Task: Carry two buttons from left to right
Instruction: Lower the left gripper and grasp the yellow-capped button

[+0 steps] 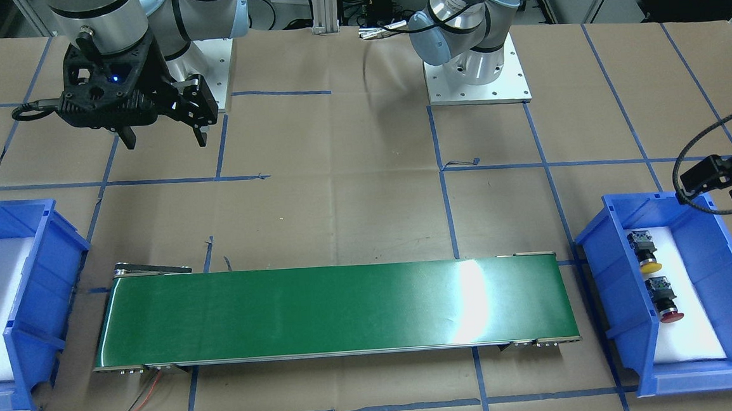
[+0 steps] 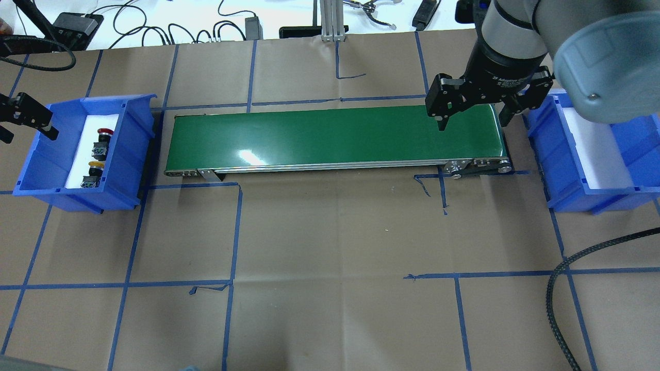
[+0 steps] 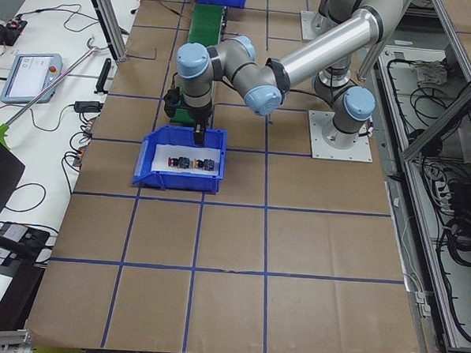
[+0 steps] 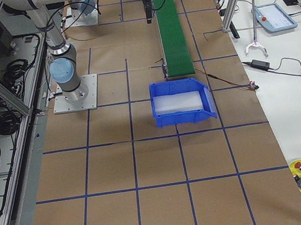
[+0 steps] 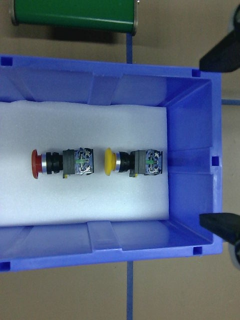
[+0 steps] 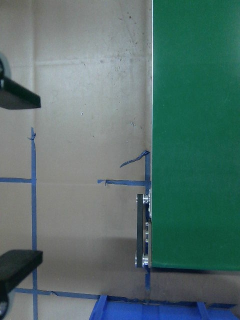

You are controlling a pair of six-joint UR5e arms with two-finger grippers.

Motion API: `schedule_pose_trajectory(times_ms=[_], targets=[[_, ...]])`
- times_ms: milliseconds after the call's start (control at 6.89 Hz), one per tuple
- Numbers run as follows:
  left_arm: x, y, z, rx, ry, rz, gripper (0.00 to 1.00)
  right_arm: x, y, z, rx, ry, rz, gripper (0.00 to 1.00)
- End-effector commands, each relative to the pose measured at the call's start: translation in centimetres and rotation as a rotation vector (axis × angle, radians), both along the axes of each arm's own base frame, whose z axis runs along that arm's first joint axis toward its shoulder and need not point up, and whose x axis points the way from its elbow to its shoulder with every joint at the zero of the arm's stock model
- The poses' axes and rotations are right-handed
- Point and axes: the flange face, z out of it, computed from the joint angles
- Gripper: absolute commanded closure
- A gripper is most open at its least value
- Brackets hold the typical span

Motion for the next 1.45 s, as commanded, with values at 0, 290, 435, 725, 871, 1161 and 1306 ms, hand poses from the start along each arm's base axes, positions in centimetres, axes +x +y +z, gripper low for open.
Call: schedule_pose_trajectory(times_ms=[0, 290, 435, 725, 871, 1161, 1306], targets=[[0.8, -0.9, -2.6, -0.001, -0.002, 0.002, 0.0, 0.1, -0.2, -0.2, -0.001, -0.003, 0.001, 0.0], [0.7, -1.0, -6.9, -0.008, -0.003, 0.003, 0.01, 0.0, 0.0, -0.1, 0.0, 0.0, -0.004, 0.0], [0.2, -0.2, -9.7, -0.017, -0.011, 0.002, 0.01, 0.0, -0.1, -0.2, 0.003, 0.001, -0.001, 0.0], [-0.2, 0.3, -14.7, -0.009, -0.005, 0.0, 0.01, 0.0, -0.2, -0.3, 0.005, 0.001, -0.001, 0.0], [-0.1, 0.3, -15.8, 0.004, 0.004, 0.002, 0.01, 0.0, -0.2, -0.3, 0.005, 0.001, -0.002, 0.0], [0.0, 0.2, -16.9, 0.02, 0.013, 0.0, 0.01, 0.0, -0.2, -0.3, 0.004, -0.001, -0.002, 0.0], [0.0, 0.2, -17.2, 0.024, 0.015, 0.002, 0.01, 0.1, -0.2, -0.2, 0.002, -0.002, -0.002, 0.0]])
